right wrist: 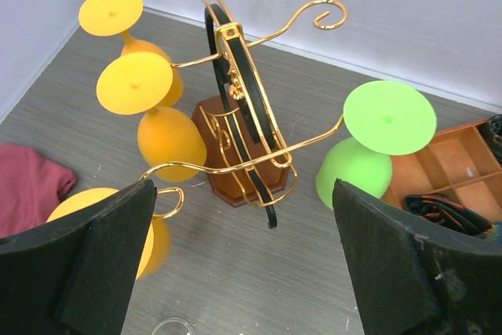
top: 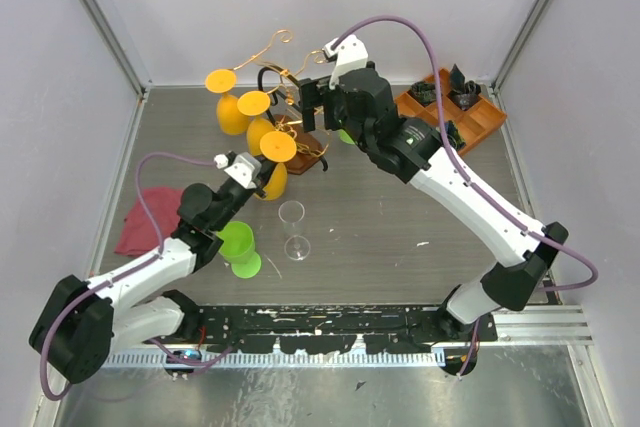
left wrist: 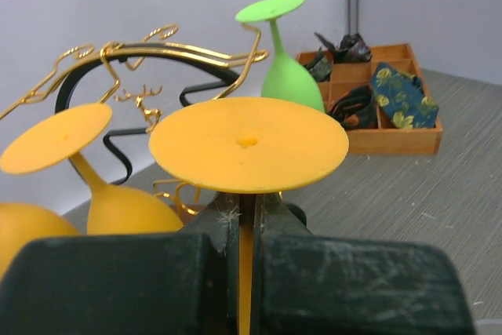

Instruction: Place the wine glass upside down on the wine glass rack

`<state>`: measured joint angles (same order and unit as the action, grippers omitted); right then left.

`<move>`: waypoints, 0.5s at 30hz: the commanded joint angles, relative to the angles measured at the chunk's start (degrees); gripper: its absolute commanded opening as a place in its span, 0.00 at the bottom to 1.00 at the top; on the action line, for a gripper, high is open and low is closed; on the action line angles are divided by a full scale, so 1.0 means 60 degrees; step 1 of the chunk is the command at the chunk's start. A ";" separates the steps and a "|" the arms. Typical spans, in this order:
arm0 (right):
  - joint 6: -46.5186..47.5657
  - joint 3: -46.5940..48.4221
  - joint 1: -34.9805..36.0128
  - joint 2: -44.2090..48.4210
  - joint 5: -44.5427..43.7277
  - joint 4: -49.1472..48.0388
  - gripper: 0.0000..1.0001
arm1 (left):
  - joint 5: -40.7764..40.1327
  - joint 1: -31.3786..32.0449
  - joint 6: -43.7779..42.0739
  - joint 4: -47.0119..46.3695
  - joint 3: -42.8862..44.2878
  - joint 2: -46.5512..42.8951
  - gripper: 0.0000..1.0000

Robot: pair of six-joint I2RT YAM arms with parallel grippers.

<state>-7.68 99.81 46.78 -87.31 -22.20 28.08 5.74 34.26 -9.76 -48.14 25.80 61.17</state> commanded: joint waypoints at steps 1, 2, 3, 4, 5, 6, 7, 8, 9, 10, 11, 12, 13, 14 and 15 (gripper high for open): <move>0.0412 -0.0019 0.0043 0.0680 -0.0600 -0.0480 1.00 | 0.0737 -0.0029 0.0270 -0.1725 -0.0082 0.0314 0.00; 0.0478 -0.0036 0.0040 0.0709 -0.0672 -0.0490 1.00 | 0.0828 -0.0027 0.0313 -0.1871 -0.0082 0.0423 0.00; 0.0541 -0.0045 0.0040 0.0734 -0.0756 -0.0490 1.00 | 0.0939 -0.0036 0.0353 -0.2004 -0.0058 0.0526 0.00; 0.0595 -0.0039 0.0028 0.0750 -0.0829 -0.0492 1.00 | 0.1042 -0.0030 0.0409 -0.2070 -0.0026 0.0645 0.00; 0.0649 -0.0013 0.0042 0.0765 -0.0882 -0.0499 1.00 | 0.1156 -0.0036 0.0462 -0.2115 0.0010 0.0774 0.00; 0.0650 0.0013 0.0040 0.0780 -0.0898 -0.0507 1.00 | 0.1218 -0.0028 0.0512 -0.2163 0.0036 0.0903 0.00; 0.0651 0.0029 0.0039 0.0816 -0.0913 -0.0540 1.00 | 0.1231 -0.0021 0.0577 -0.2251 0.0048 0.1038 0.00; 0.0651 0.0025 0.0038 0.0835 -0.0913 -0.0567 1.00 | 0.1216 -0.0026 0.0637 -0.2394 0.0043 0.1176 0.00; 0.0665 0.0043 0.0039 0.0864 -0.0893 -0.0617 1.00 | 0.1181 -0.0023 0.0677 -0.2577 0.0036 0.1331 0.00; 0.0667 0.0051 0.0039 0.0869 -0.0887 -0.0637 1.00 | 0.1140 -0.0033 0.0711 -0.2844 0.0036 0.1545 0.00; 0.0667 0.0053 0.0039 0.0877 -0.0889 -0.0651 1.00 | 0.1108 -0.0027 0.0741 -0.3027 0.0047 0.1647 0.00; 0.0691 0.0070 0.0043 0.0870 -0.0904 -0.0658 1.00 | 0.1078 -0.0027 0.0758 -0.3180 0.0070 0.1835 0.00; 0.0694 0.0074 0.0053 0.0870 -0.0899 -0.0652 1.00 | 0.1067 -0.0030 0.0775 -0.3351 0.0109 0.2114 0.00; 0.0707 0.0062 0.0041 0.0870 -0.0902 -0.0651 1.00 | 0.1032 -0.0027 0.0797 -0.3532 0.0160 0.2327 0.00; 0.0716 0.0064 0.0036 0.0857 -0.0917 -0.0651 1.00 | 0.0999 -0.0028 0.0823 -0.3748 0.0203 0.2518 0.00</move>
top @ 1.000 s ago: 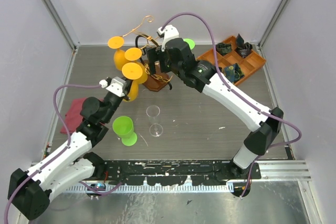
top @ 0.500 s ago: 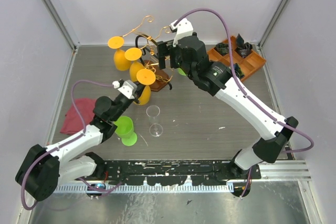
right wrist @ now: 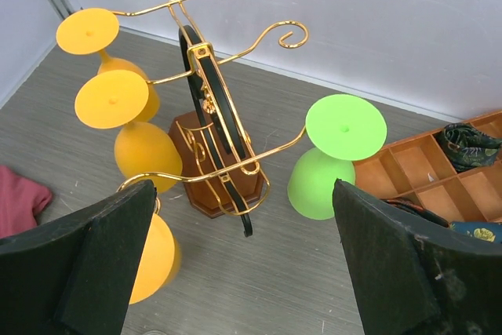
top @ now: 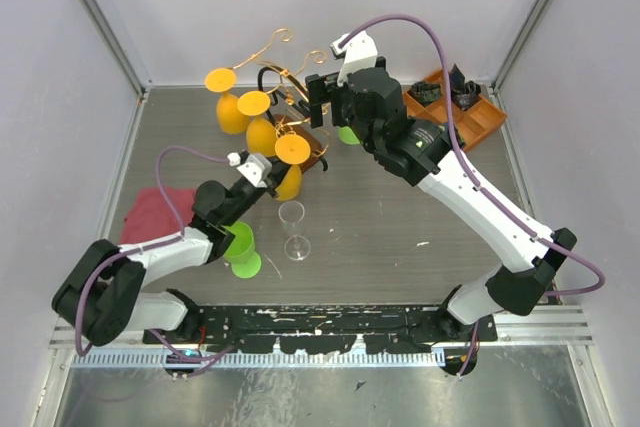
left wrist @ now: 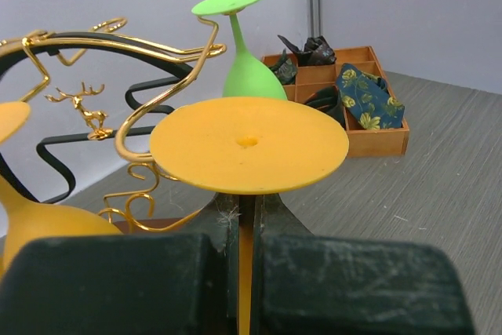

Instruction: Place the wine glass upside down on the wine glass rack

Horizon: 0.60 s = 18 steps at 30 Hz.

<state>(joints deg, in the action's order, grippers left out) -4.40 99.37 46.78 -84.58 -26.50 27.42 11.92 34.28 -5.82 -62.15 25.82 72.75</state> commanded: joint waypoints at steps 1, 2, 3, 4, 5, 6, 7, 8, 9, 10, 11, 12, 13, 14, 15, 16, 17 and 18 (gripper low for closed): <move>0.0176 0.0139 0.0046 0.0407 -0.0198 -0.0553 1.00 | -0.0056 -0.0030 0.0186 -0.1664 0.0251 0.0776 0.00; 0.0185 0.0137 0.0040 0.0412 -0.0222 -0.0543 1.00 | -0.0080 -0.0038 0.0206 -0.1920 0.0292 0.0985 0.00; 0.0191 0.0139 0.0040 0.0414 -0.0248 -0.0542 1.00 | -0.0095 -0.0029 0.0233 -0.2155 0.0347 0.1165 0.00; 0.0203 0.0147 0.0039 0.0414 -0.0275 -0.0545 1.00 | -0.0119 -0.0030 0.0272 -0.2364 0.0408 0.1339 0.00; 0.0232 0.0138 0.0039 0.0414 -0.0302 -0.0551 1.00 | -0.0111 -0.0030 0.0323 -0.2528 0.0463 0.1496 0.00; 0.0246 0.0137 0.0039 0.0414 -0.0331 -0.0550 1.00 | -0.0116 -0.0030 0.0370 -0.2678 0.0524 0.1631 0.00; 0.0270 0.0137 0.0047 0.0414 -0.0375 -0.0543 1.00 | -0.0113 -0.0023 0.0403 -0.2787 0.0588 0.1758 0.00; 0.0299 0.0143 0.0040 0.0414 -0.0414 -0.0542 1.00 | -0.0112 -0.0022 0.0426 -0.2875 0.0634 0.1866 0.00; 0.0319 0.0130 0.0040 0.0414 -0.0442 -0.0556 1.00 | -0.0112 -0.0030 0.0455 -0.2960 0.0682 0.1960 0.00; 0.0343 0.0127 0.0041 0.0414 -0.0464 -0.0556 1.00 | -0.0119 -0.0030 0.0471 -0.3025 0.0734 0.2054 0.00; 0.0367 0.0123 0.0040 0.0414 -0.0485 -0.0556 1.00 | -0.0133 -0.0030 0.0462 -0.3086 0.0779 0.2130 0.00; 0.0382 0.0124 0.0039 0.0414 -0.0504 -0.0569 1.00 | -0.0159 -0.0037 0.0451 -0.3145 0.0812 0.2216 0.00; 0.0404 0.0102 0.0043 0.0407 -0.0505 -0.0593 1.00 | -0.0208 -0.0033 0.0433 -0.3218 0.0864 0.2343 0.00; 0.0413 0.0098 0.0040 0.0401 -0.0505 -0.0602 1.00 | -0.0258 -0.0031 0.0411 -0.3260 0.0898 0.2398 0.00; 0.0436 0.0112 0.0040 0.0382 -0.0512 -0.0622 1.00 | -0.0310 -0.0030 0.0381 -0.3303 0.0955 0.2500 0.00; 0.0448 0.0116 0.0043 0.0364 -0.0506 -0.0619 1.00 | -0.0360 -0.0038 0.0351 -0.3308 0.1015 0.2585 0.00; 0.0466 0.0116 0.0044 0.0338 -0.0492 -0.0615 1.00 | -0.0398 -0.0031 0.0311 -0.3309 0.1080 0.2670 0.00; 0.0494 0.0116 0.0033 0.0321 -0.0491 -0.0631 1.00 | -0.0433 -0.0030 0.0280 -0.3309 0.1135 0.2759 0.00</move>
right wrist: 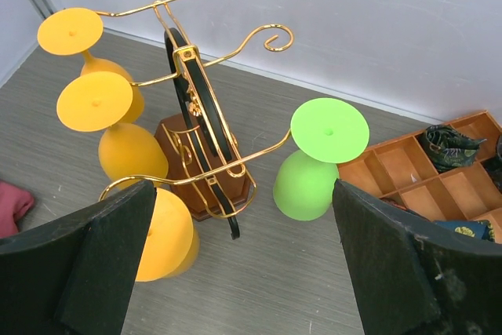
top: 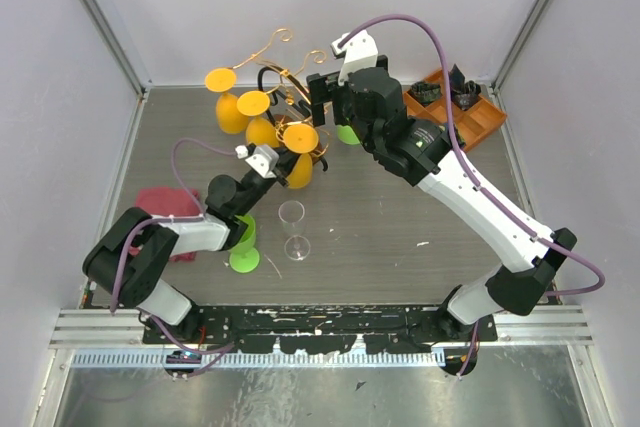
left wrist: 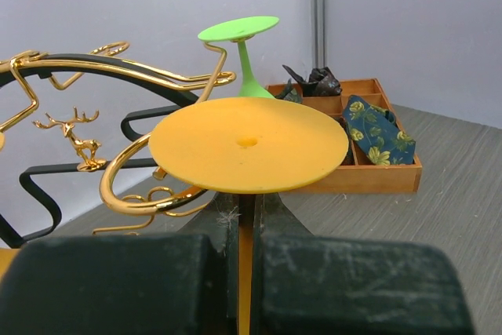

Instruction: Place the wine glass upside down on the wine glass rack

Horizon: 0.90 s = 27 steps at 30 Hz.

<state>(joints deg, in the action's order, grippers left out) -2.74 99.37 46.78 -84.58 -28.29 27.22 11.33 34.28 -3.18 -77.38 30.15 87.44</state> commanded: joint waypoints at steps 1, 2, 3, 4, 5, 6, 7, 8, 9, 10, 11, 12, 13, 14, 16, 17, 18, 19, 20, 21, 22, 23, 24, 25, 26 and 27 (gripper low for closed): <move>0.0235 0.0120 0.0044 0.0288 -0.0179 -0.0615 1.00 | -0.0391 -0.0030 -0.0190 -0.0770 0.0470 0.0359 0.00; 0.0250 0.0129 0.0040 0.0265 -0.0170 -0.0612 1.00 | -0.0436 -0.0030 -0.0219 -0.0770 0.0519 0.0391 0.00; 0.0266 0.0143 0.0040 0.0244 -0.0157 -0.0628 1.00 | -0.0482 -0.0030 -0.0248 -0.0770 0.0583 0.0395 0.00; 0.0280 0.0151 0.0039 0.0219 -0.0150 -0.0626 1.00 | -0.0526 -0.0027 -0.0278 -0.0770 0.0595 0.0397 0.00; 0.0290 0.0163 0.0047 0.0199 -0.0134 -0.0637 1.00 | -0.0569 -0.0032 -0.0320 -0.0770 0.0641 0.0388 0.00; 0.0295 0.0153 0.0048 0.0184 -0.0133 -0.0648 1.00 | -0.0627 -0.0029 -0.0353 -0.0770 0.0654 0.0384 0.00; 0.0296 0.0156 0.0044 0.0173 -0.0131 -0.0654 1.00 | -0.0697 -0.0028 -0.0404 -0.0770 0.0669 0.0381 0.00; 0.0296 0.0154 0.0040 0.0166 -0.0120 -0.0675 1.00 | -0.0782 -0.0026 -0.0453 -0.0770 0.0689 0.0394 0.00; 0.0296 0.0156 0.0040 0.0154 -0.0106 -0.0674 1.00 | -0.0903 -0.0033 -0.0474 -0.0770 0.0712 0.0410 0.00; 0.0298 0.0160 0.0039 0.0151 -0.0113 -0.0678 1.00 | -0.1024 -0.0038 -0.0493 -0.0770 0.0725 0.0436 0.00; 0.0293 0.0142 0.0043 0.0151 -0.0125 -0.0684 1.00 | -0.1200 -0.0035 -0.0502 -0.0770 0.0738 0.0466 0.00; 0.0283 0.0138 0.0040 0.0138 -0.0119 -0.0692 1.00 | -0.1347 -0.0034 -0.0520 -0.0770 0.0747 0.0501 0.00; 0.0281 0.0143 0.0040 0.0136 -0.0120 -0.0698 1.00 | -0.1501 -0.0033 -0.0535 -0.0770 0.0754 0.0520 0.00; 0.0292 0.0129 0.0032 0.0136 -0.0141 -0.0710 1.00 | -0.1652 -0.0030 -0.0557 -0.0762 0.0760 0.0547 0.00; 0.0289 0.0119 0.0029 0.0117 -0.0136 -0.0729 1.00 | -0.1880 -0.0030 -0.0635 -0.0769 0.0775 0.0572 0.00; 0.0270 0.0124 0.0036 0.0097 -0.0133 -0.0729 1.00 | -0.1983 -0.0030 -0.0667 -0.0770 0.0792 0.0586 0.00; 0.0265 0.0128 0.0035 0.0082 -0.0120 -0.0729 1.00 | -0.2076 -0.0032 -0.0683 -0.0770 0.0807 0.0588 0.00; 0.0254 0.0124 0.0046 0.0067 -0.0113 -0.0729 1.00 | -0.2176 -0.0030 -0.0698 -0.0770 0.0818 0.0577 0.00; 0.0252 0.0130 0.0029 0.0043 -0.0109 -0.0729 1.00 | -0.2273 -0.0030 -0.0700 -0.0770 0.0819 0.0563 0.00; 0.0247 0.0134 0.0046 0.0018 -0.0102 -0.0736 1.00 | -0.2389 -0.0036 -0.0700 -0.0770 0.0823 0.0539 0.00; 0.0246 0.0144 0.0040 -0.0005 -0.0081 -0.0735 1.00 | -0.2521 -0.0027 -0.0711 -0.0770 0.0806 0.0510 0.00; 0.0239 0.0151 0.0040 -0.0021 -0.0062 -0.0742 1.00 | -0.2669 -0.0030 -0.0735 -0.0770 0.0785 0.0483 0.00; 0.0238 0.0163 0.0039 -0.0025 -0.0049 -0.0743 1.00 | -0.2847 -0.0030 -0.0763 -0.0770 0.0782 0.0441 0.00; 0.0232 0.0171 0.0047 -0.0045 -0.0035 -0.0750 1.00 | -0.3074 -0.0030 -0.0783 -0.0770 0.0756 0.0387 0.00; 0.0226 0.0176 0.0033 -0.0064 -0.0027 -0.0759 1.00 | -0.3308 -0.0030 -0.0805 -0.0770 0.0740 0.0345 0.00; 0.0223 0.0171 0.0046 -0.0080 -0.0017 -0.0765 1.00 | -0.3581 -0.0030 -0.0845 -0.0770 0.0712 0.0305 0.00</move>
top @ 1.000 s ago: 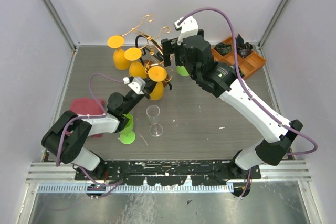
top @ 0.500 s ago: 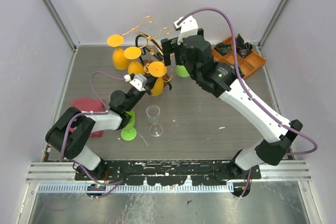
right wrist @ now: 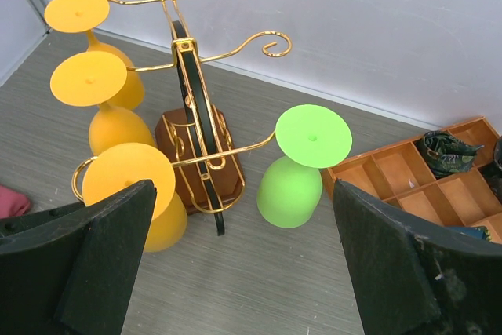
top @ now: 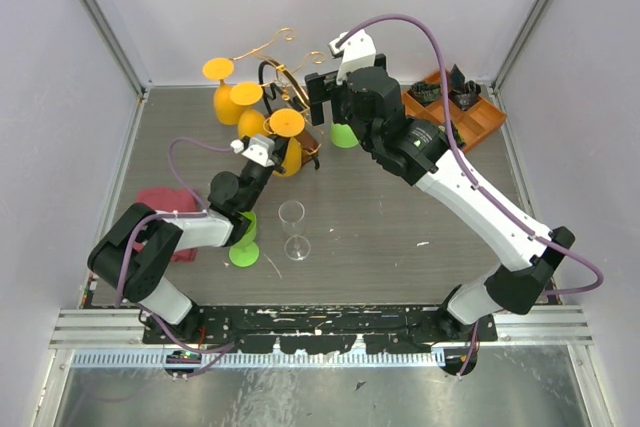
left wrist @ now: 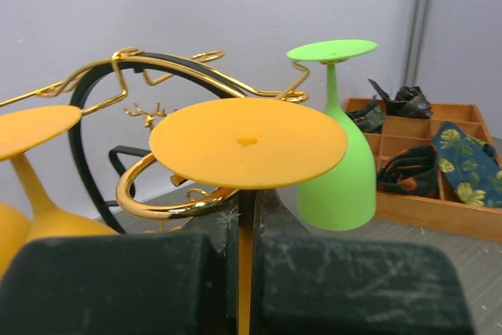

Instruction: Place the wine glass upside down on the wine glass rack

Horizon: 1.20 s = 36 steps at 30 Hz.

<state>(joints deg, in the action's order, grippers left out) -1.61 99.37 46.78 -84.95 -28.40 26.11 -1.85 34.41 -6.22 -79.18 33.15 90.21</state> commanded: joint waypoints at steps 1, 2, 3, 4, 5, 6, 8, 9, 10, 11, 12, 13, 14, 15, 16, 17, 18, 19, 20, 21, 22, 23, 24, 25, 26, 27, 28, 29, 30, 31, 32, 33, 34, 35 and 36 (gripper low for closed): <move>0.0032 0.0174 0.0040 -0.0032 0.0015 -0.0586 1.00 | -0.1448 -0.0059 -0.0428 -0.0453 0.0193 -0.0207 0.00; 0.0022 0.0177 0.0040 -0.0047 0.0031 -0.0587 1.00 | -0.1539 -0.0053 -0.0485 -0.0401 0.0169 -0.0255 0.00; 0.0015 0.0170 0.0039 -0.0051 0.0052 -0.0594 1.00 | -0.1610 -0.0059 -0.0545 -0.0361 0.0160 -0.0299 0.00; 0.0026 0.0167 0.0039 -0.0057 0.0060 -0.0600 1.00 | -0.1673 -0.0058 -0.0582 -0.0342 0.0126 -0.0332 0.00; 0.0022 0.0170 0.0041 -0.0077 0.0066 -0.0601 1.00 | -0.1734 -0.0053 -0.0611 -0.0339 0.0084 -0.0375 0.00; 0.0006 0.0167 0.0047 -0.0093 0.0087 -0.0609 1.00 | -0.1819 -0.0052 -0.0649 -0.0339 0.0056 -0.0418 0.00; 0.0017 0.0153 0.0043 -0.0109 0.0098 -0.0616 1.00 | -0.2065 -0.0054 -0.0708 -0.0339 -0.0001 -0.0483 0.00; 0.0018 0.0134 0.0036 -0.0121 0.0104 -0.0627 1.00 | -0.2199 -0.0060 -0.0767 -0.0339 -0.0024 -0.0520 0.00; 0.0021 0.0137 0.0039 -0.0129 0.0118 -0.0638 1.00 | -0.2324 -0.0051 -0.0811 -0.0339 -0.0054 -0.0560 0.00; 0.0023 0.0135 0.0041 -0.0138 0.0129 -0.0632 1.00 | -0.2436 -0.0052 -0.0854 -0.0339 -0.0078 -0.0608 0.00; 0.0027 0.0124 0.0040 -0.0151 0.0141 -0.0631 1.00 | -0.2533 -0.0054 -0.0910 -0.0312 -0.0092 -0.0651 0.00; 0.0020 0.0124 0.0041 -0.0153 0.0140 -0.0631 1.00 | -0.2616 -0.0060 -0.0968 -0.0286 -0.0119 -0.0706 0.00; 0.0021 0.0123 0.0042 -0.0154 0.0157 -0.0634 1.00 | -0.2680 -0.0053 -0.1045 -0.0270 -0.0145 -0.0740 0.00; 0.0019 0.0119 0.0051 -0.0167 0.0155 -0.0642 1.00 | -0.2776 -0.0052 -0.1113 -0.0254 -0.0180 -0.0779 0.00; 0.0019 0.0109 0.0041 -0.0161 0.0170 -0.0645 1.00 | -0.2894 -0.0054 -0.1157 -0.0251 -0.0189 -0.0821 0.00; 0.0030 0.0112 0.0041 -0.0167 0.0183 -0.0649 1.00 | -0.3007 -0.0052 -0.1232 -0.0251 -0.0235 -0.0848 0.00; 0.0033 0.0108 0.0034 -0.0168 0.0192 -0.0649 1.00 | -0.3130 -0.0052 -0.1291 -0.0249 -0.0260 -0.0862 0.00; 0.0053 0.0099 0.0037 -0.0168 0.0189 -0.0659 1.00 | -0.3233 -0.0052 -0.1335 -0.0251 -0.0276 -0.0884 0.00; 0.0062 0.0094 0.0035 -0.0168 0.0185 -0.0660 1.00 | -0.3308 -0.0052 -0.1384 -0.0251 -0.0291 -0.0893 0.01; 0.0075 0.0093 0.0035 -0.0168 0.0188 -0.0669 1.00 | -0.3394 -0.0052 -0.1407 -0.0251 -0.0291 -0.0886 0.01; 0.0081 0.0086 0.0037 -0.0181 0.0196 -0.0661 1.00 | -0.3467 -0.0052 -0.1422 -0.0251 -0.0283 -0.0896 0.01; 0.0100 0.0087 0.0039 -0.0181 0.0202 -0.0672 1.00 | -0.3554 -0.0059 -0.1437 -0.0262 -0.0284 -0.0878 0.02; 0.0094 0.0087 0.0039 -0.0183 0.0209 -0.0670 1.00 | -0.3632 -0.0053 -0.1428 -0.0285 -0.0281 -0.0853 0.02; 0.0092 0.0081 0.0043 -0.0183 0.0215 -0.0663 1.00 | -0.3697 -0.0052 -0.1425 -0.0318 -0.0260 -0.0836 0.02; 0.0107 0.0066 0.0040 -0.0176 0.0208 -0.0662 1.00 | -0.3778 -0.0052 -0.1425 -0.0342 -0.0250 -0.0807 0.02; 0.0107 0.0064 0.0036 -0.0175 0.0215 -0.0673 1.00 | -0.3881 -0.0052 -0.1404 -0.0378 -0.0227 -0.0788 0.03; 0.0114 0.0073 0.0037 -0.0175 0.0219 -0.0671 1.00 | -0.3964 -0.0052 -0.1373 -0.0426 -0.0215 -0.0794 0.03; 0.0122 0.0078 0.0039 -0.0169 0.0220 -0.0667 1.00 | -0.4031 -0.0056 -0.1365 -0.0440 -0.0210 -0.0808 0.03; 0.0123 0.0062 0.0038 -0.0161 0.0211 -0.0670 1.00 | -0.4074 -0.0052 -0.1349 -0.0441 -0.0207 -0.0841 0.03; 0.0122 0.0058 0.0039 -0.0156 0.0226 -0.0674 1.00 | -0.4089 -0.0052 -0.1338 -0.0442 -0.0207 -0.0861 0.03; 0.0121 0.0050 0.0030 -0.0150 0.0212 -0.0675 1.00 | -0.4069 -0.0059 -0.1313 -0.0421 -0.0196 -0.0899 0.03; 0.0121 0.0037 0.0027 -0.0142 0.0217 -0.0675 1.00 | -0.4009 -0.0066 -0.1277 -0.0379 -0.0189 -0.0946 0.03; 0.0116 0.0015 0.0038 -0.0128 0.0220 -0.0675 1.00 | -0.3857 -0.0078 -0.1192 -0.0357 -0.0199 -0.0999 0.03; 0.0119 -0.0030 0.0043 -0.0094 0.0198 -0.0708 1.00 | -0.3631 -0.0096 -0.1088 -0.0279 -0.0202 -0.1072 0.03; 0.0121 -0.0102 0.0036 -0.0049 0.0184 -0.0757 1.00 | -0.3336 -0.0120 -0.0974 -0.0143 -0.0217 -0.1123 0.02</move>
<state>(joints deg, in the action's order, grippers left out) -1.56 99.31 46.78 -85.91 -27.31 25.19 -23.92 34.22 -13.34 -76.90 31.73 86.35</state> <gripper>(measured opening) 0.999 0.037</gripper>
